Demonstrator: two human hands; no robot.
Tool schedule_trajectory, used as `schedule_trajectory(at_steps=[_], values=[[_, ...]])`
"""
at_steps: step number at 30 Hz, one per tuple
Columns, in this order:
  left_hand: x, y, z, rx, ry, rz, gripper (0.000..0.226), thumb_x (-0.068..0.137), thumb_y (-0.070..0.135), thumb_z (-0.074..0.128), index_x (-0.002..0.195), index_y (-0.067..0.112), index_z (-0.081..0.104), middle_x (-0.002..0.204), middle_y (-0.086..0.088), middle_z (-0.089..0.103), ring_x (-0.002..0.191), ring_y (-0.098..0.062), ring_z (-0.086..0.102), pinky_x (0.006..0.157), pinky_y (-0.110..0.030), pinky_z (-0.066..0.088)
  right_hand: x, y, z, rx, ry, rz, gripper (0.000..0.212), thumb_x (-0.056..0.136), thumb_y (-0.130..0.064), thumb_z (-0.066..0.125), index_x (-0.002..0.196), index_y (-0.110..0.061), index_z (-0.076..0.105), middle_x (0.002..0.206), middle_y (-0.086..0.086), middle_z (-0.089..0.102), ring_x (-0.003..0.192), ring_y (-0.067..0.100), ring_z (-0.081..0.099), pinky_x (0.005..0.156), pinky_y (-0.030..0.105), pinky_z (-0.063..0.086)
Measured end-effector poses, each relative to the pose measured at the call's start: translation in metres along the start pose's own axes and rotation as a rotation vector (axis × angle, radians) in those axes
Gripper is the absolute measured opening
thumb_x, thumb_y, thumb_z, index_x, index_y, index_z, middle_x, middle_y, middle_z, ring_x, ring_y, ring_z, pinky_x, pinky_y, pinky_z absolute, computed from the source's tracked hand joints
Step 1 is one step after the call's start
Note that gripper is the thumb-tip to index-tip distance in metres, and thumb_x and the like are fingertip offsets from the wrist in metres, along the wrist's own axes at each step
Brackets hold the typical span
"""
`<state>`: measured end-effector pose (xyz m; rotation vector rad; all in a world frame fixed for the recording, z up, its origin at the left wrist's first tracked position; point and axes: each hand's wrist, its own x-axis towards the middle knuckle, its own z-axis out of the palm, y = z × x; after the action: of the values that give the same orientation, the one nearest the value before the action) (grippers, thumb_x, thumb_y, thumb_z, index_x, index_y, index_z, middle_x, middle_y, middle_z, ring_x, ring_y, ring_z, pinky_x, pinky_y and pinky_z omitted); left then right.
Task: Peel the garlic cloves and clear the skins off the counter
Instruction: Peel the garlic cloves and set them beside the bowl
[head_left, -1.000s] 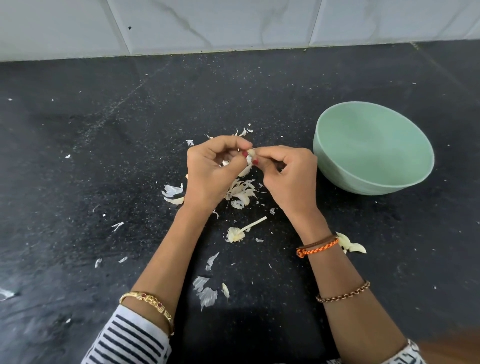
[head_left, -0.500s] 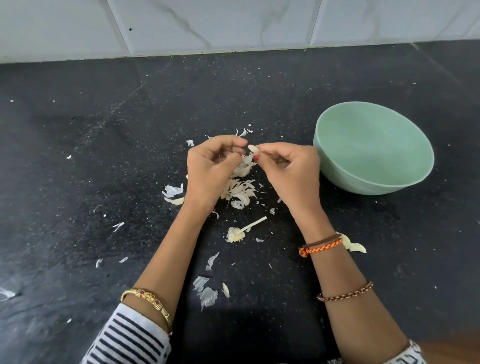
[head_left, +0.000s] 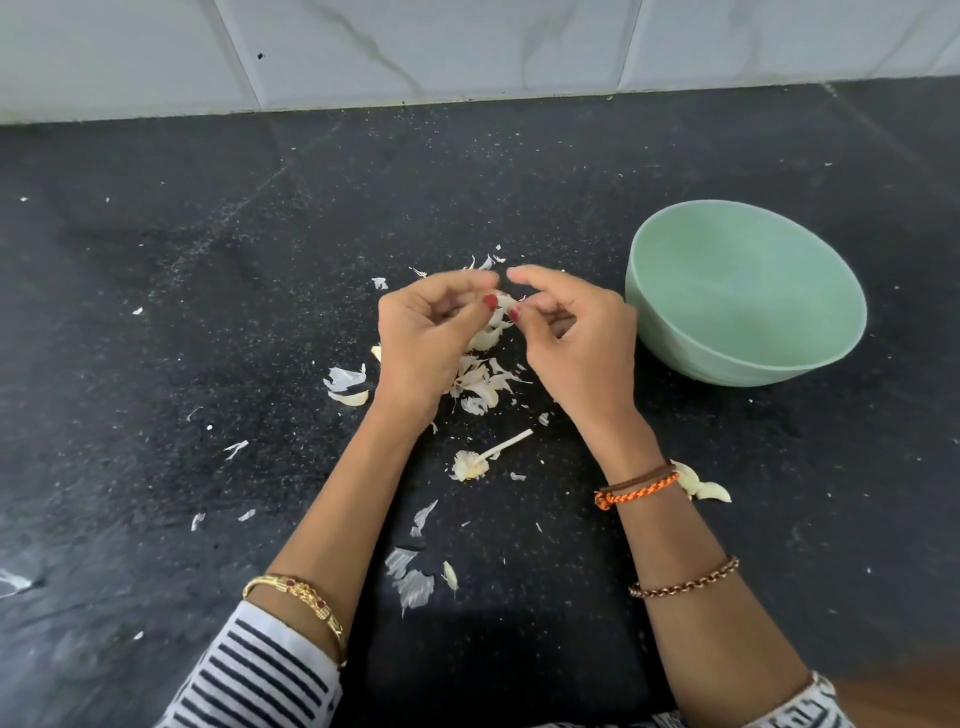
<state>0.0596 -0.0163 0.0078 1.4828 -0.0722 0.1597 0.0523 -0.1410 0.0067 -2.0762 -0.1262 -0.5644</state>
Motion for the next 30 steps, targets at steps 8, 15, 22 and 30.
schedule_trajectory(at_steps=[8,15,22,30], values=[[-0.001,0.009,-0.002,-0.183,-0.030,-0.122,0.023,0.080,-0.014,0.059,0.084,0.008,0.057,0.065,0.002,0.071,0.059,-0.006,0.066,0.055,-0.016,0.050,0.002,0.004,0.000,-0.010,0.007,-0.022,0.018,0.077,0.000,0.066,0.089,-0.011,0.075,0.075,-0.007,0.069,0.060,0.000,0.058,0.057,0.010,0.045],[0.000,0.010,-0.005,-0.260,-0.069,-0.174,0.020,0.078,-0.012,0.060,0.081,0.008,0.058,0.067,0.000,0.072,0.057,-0.005,0.064,0.052,-0.014,0.046,0.002,0.004,-0.001,-0.035,0.007,-0.072,0.022,0.078,0.003,0.063,0.089,-0.011,0.075,0.078,-0.003,0.071,0.068,0.003,0.061,0.061,0.012,0.046],[0.000,0.011,-0.008,-0.236,-0.110,-0.140,0.021,0.076,-0.012,0.061,0.077,0.009,0.056,0.067,0.001,0.071,0.060,-0.005,0.066,0.054,-0.014,0.048,0.002,0.004,-0.002,-0.027,0.014,-0.095,0.021,0.078,0.003,0.061,0.088,-0.010,0.075,0.078,-0.002,0.071,0.070,0.005,0.063,0.061,0.015,0.049],[-0.004,0.014,-0.003,-0.204,-0.054,-0.101,0.022,0.079,-0.014,0.059,0.082,0.008,0.059,0.062,0.004,0.070,0.059,-0.003,0.065,0.055,-0.013,0.048,-0.003,0.004,0.003,-0.220,0.159,-0.331,0.011,0.077,0.000,0.064,0.079,-0.006,0.073,0.061,0.003,0.065,0.053,0.021,0.053,0.054,0.024,0.036]])
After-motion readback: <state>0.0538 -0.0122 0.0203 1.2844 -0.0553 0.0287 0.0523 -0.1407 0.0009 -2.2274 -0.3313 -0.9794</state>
